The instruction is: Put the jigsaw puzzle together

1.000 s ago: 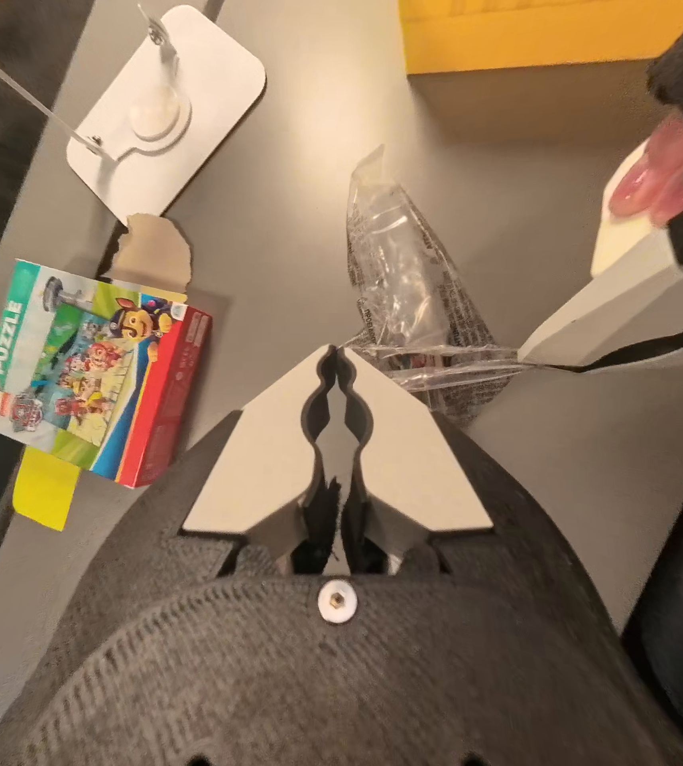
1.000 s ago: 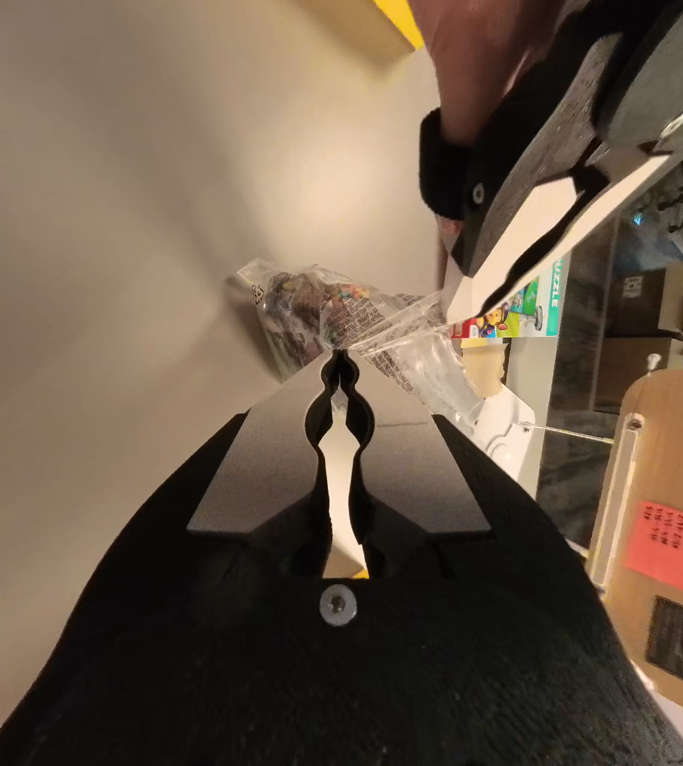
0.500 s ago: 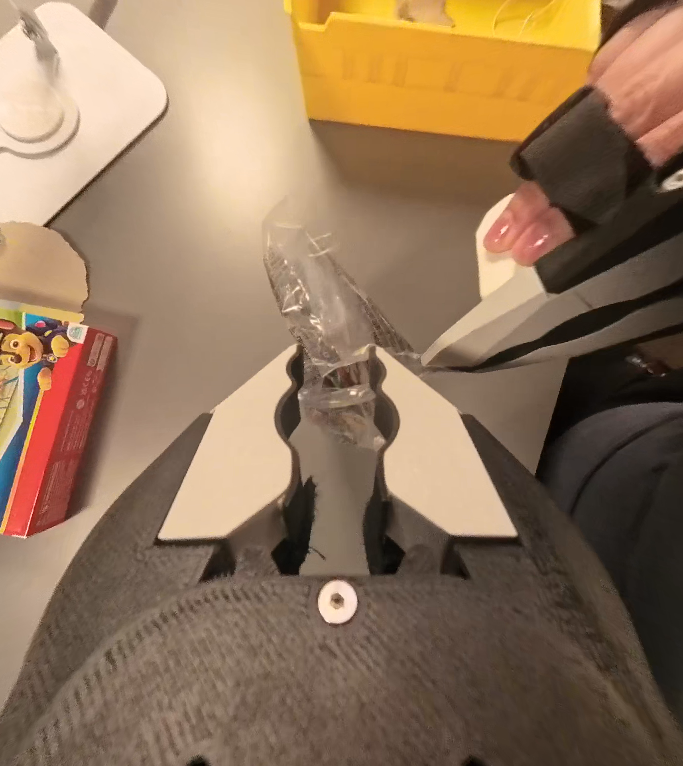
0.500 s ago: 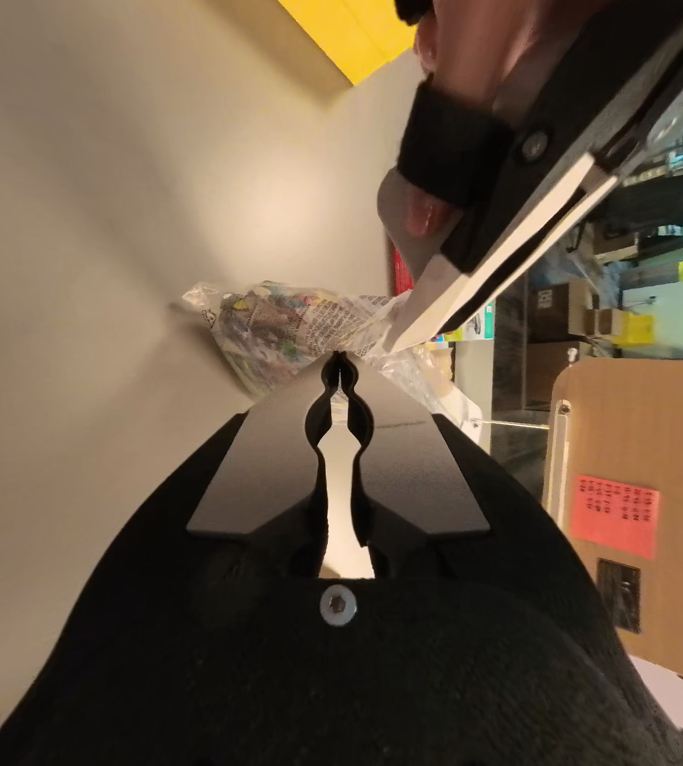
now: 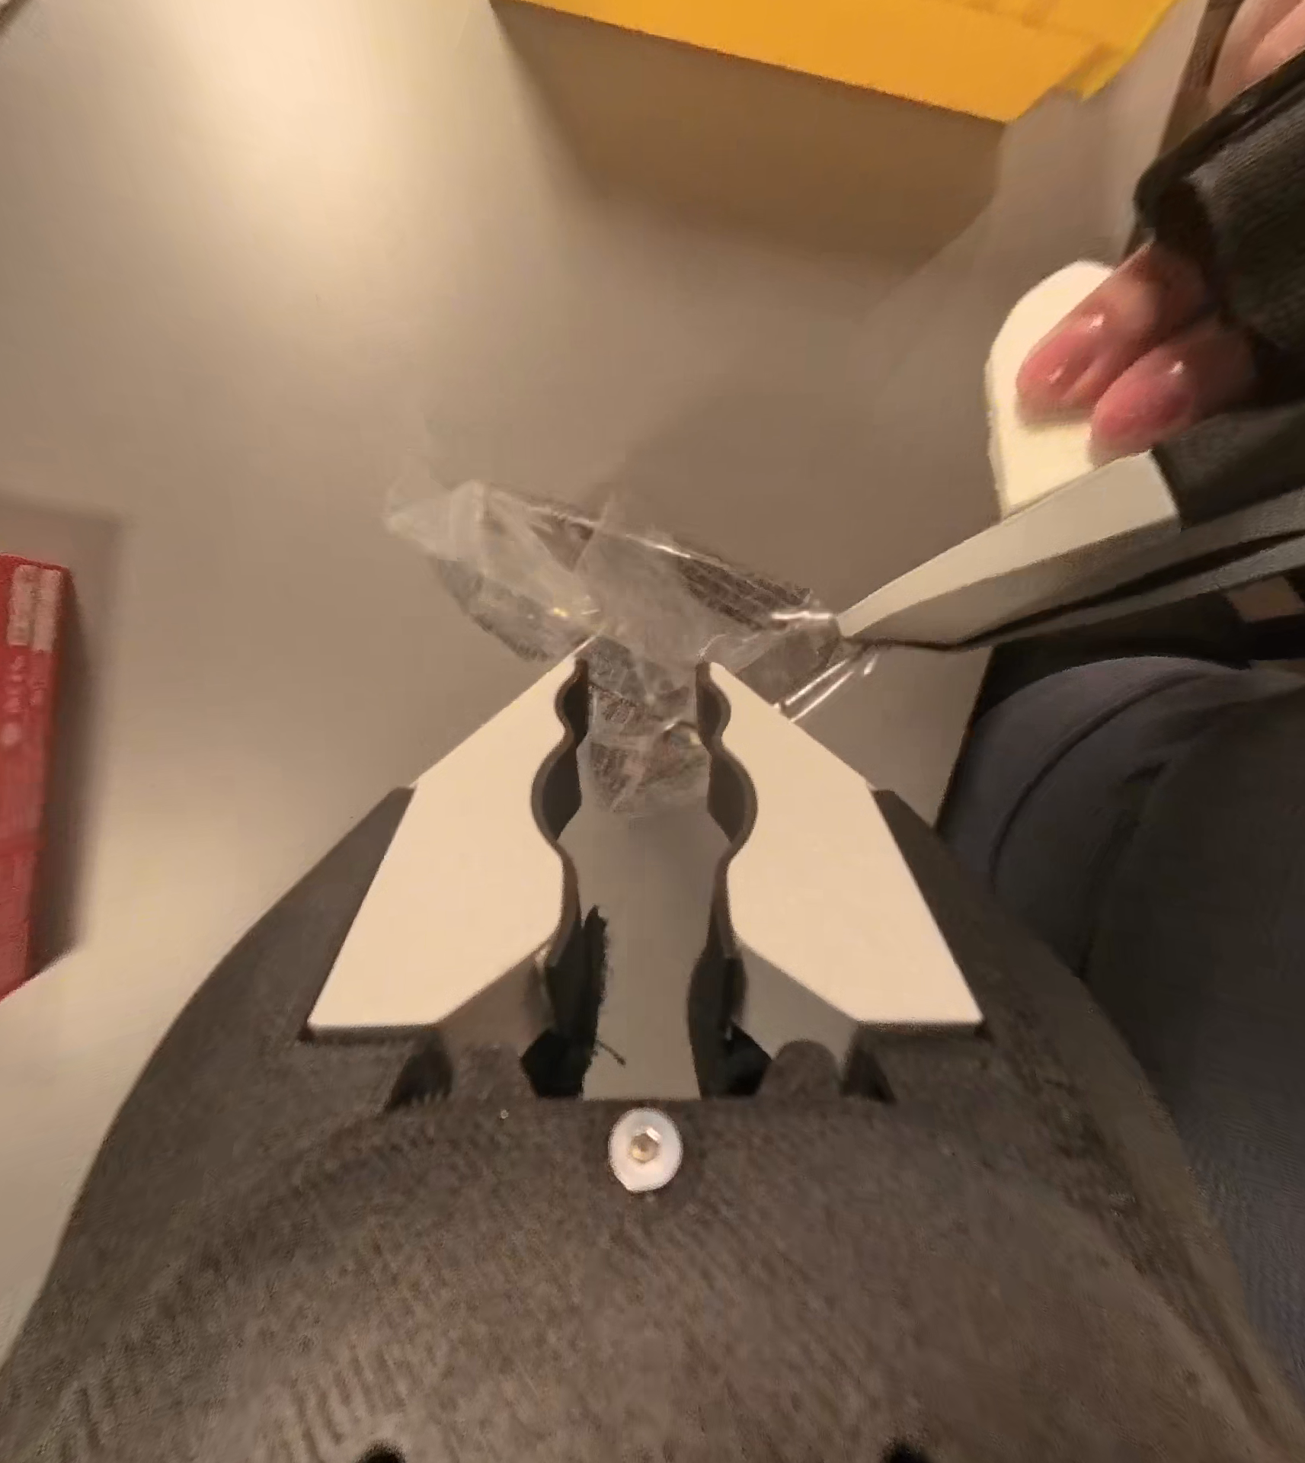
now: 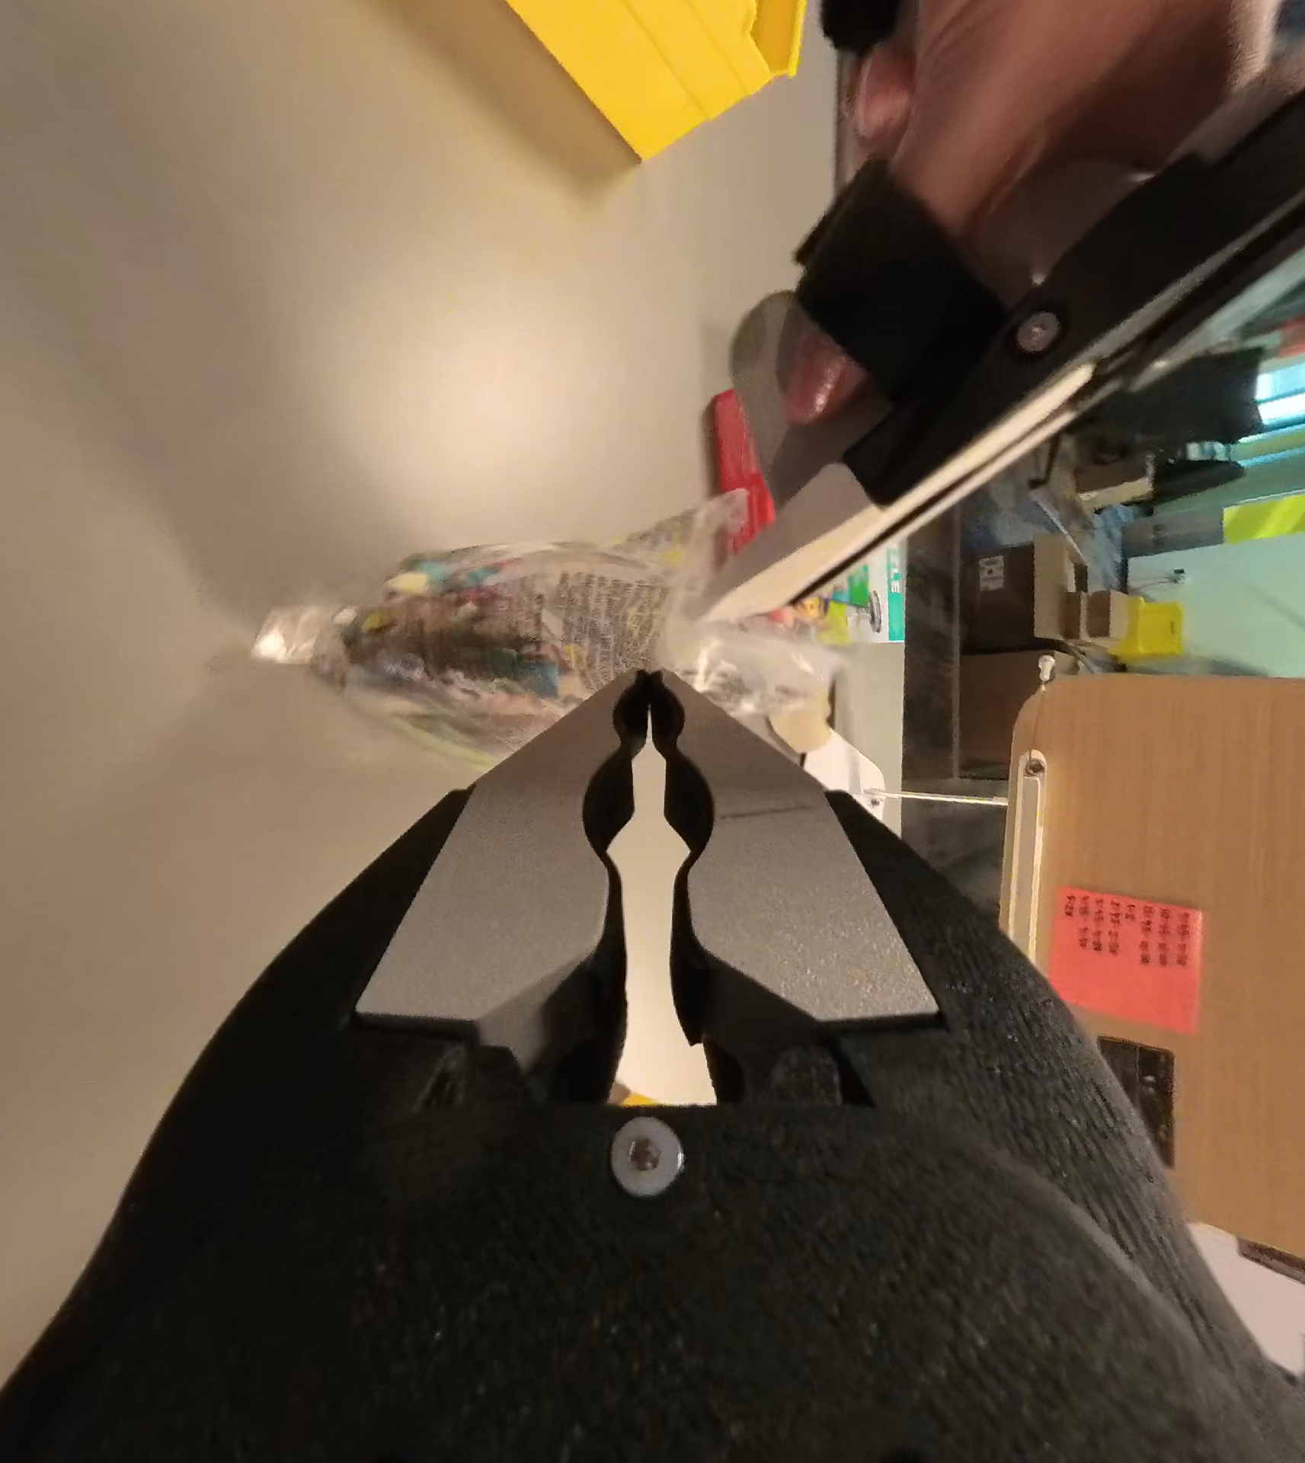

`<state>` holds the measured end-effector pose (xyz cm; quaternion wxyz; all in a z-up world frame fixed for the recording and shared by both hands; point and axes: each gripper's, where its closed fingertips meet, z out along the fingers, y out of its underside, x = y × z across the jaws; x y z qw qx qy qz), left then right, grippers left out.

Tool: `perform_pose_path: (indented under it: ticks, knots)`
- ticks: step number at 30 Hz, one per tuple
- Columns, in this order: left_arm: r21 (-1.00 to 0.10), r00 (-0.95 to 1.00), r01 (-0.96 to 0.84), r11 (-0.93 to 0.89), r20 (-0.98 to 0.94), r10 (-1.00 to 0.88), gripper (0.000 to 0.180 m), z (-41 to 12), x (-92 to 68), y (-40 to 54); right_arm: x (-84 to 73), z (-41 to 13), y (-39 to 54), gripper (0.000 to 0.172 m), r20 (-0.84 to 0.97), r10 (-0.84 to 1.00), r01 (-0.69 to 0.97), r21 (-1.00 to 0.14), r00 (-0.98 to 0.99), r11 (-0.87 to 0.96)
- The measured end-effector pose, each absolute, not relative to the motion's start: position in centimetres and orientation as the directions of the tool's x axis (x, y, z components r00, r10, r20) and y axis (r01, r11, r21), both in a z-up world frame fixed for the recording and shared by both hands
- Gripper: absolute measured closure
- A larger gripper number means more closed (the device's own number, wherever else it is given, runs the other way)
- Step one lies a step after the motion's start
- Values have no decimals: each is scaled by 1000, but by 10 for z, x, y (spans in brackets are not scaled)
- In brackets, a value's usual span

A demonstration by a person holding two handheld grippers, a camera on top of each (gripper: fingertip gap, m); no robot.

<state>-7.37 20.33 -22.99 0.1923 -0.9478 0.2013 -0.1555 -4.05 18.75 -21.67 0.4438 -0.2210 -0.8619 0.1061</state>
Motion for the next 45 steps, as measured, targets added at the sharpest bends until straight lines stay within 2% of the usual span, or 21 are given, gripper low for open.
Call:
perform_pose_path:
  ticks: [2,3,5,7,9,11,13,15,17,21,24,26,27,28,29,31,32,36,40,42,45]
  knots:
    - [-384,847,-337,-860,275,-455,162,-236,-69,195,-42,-215,189,172,722,503,292,-409,-476,864]
    - [-385,828,-347,-855,301,-472,180,-237,-64,192,-43,-215,190,172,719,523,293,-433,-459,853]
    - [-420,829,-379,-825,241,-504,180,-237,-66,194,-45,-213,191,172,697,594,290,-518,-403,805]
    - [-484,838,-398,-779,155,-524,180,-227,-70,201,-44,-204,193,145,618,724,248,-683,-306,687]
    - [-564,844,-393,-726,93,-529,180,-208,-72,206,-40,-197,202,119,358,906,182,-898,-227,401]
    - [-627,853,-397,-670,18,-522,180,-188,-77,210,-35,-193,216,110,-73,976,41,-997,-205,-66]
    - [-665,859,-414,-621,-60,-508,180,-171,-81,213,-32,-203,241,95,-469,851,-81,-863,-237,-498]
    - [-682,863,-427,-593,-111,-493,180,-156,-83,213,-40,-232,255,83,-689,676,-110,-675,-261,-730]
    - [-689,867,-448,-570,-178,-466,180,-141,-89,213,-53,-253,248,72,-792,519,-114,-511,-322,-852]
    - [-739,879,-435,-515,-224,-421,180,-93,-91,209,-96,-265,206,39,-830,335,-89,-331,-445,-939]
    - [-784,900,-397,-476,-232,-369,180,-52,-96,200,-122,-234,181,25,-738,191,-82,-181,-648,-980]
    - [-797,917,-376,-473,-248,-313,180,-33,-107,186,-124,-202,179,37,-616,151,-106,-110,-773,-988]
    - [-803,925,-364,-472,-252,-285,180,-27,-115,177,-126,-187,174,47,-561,167,-116,-125,-811,-985]
    - [-807,932,-351,-475,-252,-260,180,-23,-122,166,-129,-173,169,56,-521,189,-120,-164,-832,-979]
    - [-812,940,-333,-480,-247,-234,180,-21,-132,153,-130,-160,161,74,-479,210,-119,-215,-852,-969]
    - [-822,958,-286,-492,-233,-168,180,-23,-155,125,-134,-139,150,123,-413,225,-97,-309,-882,-946]
    - [-827,966,-257,-501,-219,-134,180,-28,-168,108,-144,-134,146,129,-431,247,-82,-365,-868,-927]
    - [-877,996,-87,-472,-94,-9,180,-54,-219,38,-184,-118,121,133,-416,389,-12,-670,-822,-743]
    - [-914,992,68,-400,21,122,180,-95,-265,-22,-234,-105,84,133,-302,509,107,-920,-806,-376]
    - [-920,979,133,-368,66,191,180,-118,-284,-45,-260,-105,64,133,-247,533,179,-968,-810,-177]
    - [-925,955,189,-330,95,280,180,-148,-305,-73,-290,-111,34,132,-177,525,261,-961,-832,89]
